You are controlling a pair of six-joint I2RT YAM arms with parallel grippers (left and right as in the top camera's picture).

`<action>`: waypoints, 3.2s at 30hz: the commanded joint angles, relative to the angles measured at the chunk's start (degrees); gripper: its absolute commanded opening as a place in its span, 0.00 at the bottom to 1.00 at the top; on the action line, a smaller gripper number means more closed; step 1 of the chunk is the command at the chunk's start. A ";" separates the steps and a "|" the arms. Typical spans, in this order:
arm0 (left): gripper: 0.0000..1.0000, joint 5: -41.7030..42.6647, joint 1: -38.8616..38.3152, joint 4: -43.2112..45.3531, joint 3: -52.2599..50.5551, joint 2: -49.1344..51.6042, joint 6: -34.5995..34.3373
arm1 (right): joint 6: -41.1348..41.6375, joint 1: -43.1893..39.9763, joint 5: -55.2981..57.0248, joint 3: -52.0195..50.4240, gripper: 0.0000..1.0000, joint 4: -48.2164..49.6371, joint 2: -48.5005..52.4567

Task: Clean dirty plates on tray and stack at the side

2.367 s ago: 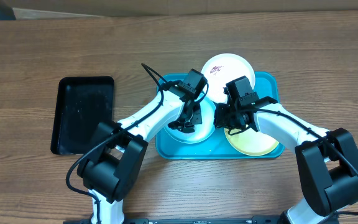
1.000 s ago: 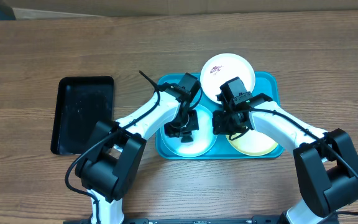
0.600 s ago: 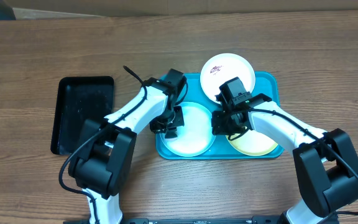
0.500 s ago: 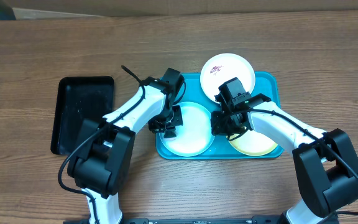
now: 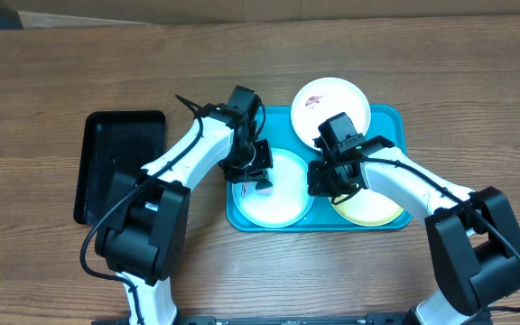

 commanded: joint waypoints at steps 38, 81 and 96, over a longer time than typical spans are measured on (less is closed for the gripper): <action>0.33 -6.34 -1.68 -7.89 7.23 6.71 -1.73 | 0.24 -0.15 1.18 0.92 0.04 -0.48 0.42; 0.09 -11.17 -7.61 -5.46 2.89 7.06 -5.03 | 0.24 -0.15 1.18 0.92 0.04 -0.31 0.42; 0.75 -13.03 -0.92 -8.09 2.38 7.04 -1.60 | 0.24 -0.15 1.20 0.92 0.04 -0.44 0.42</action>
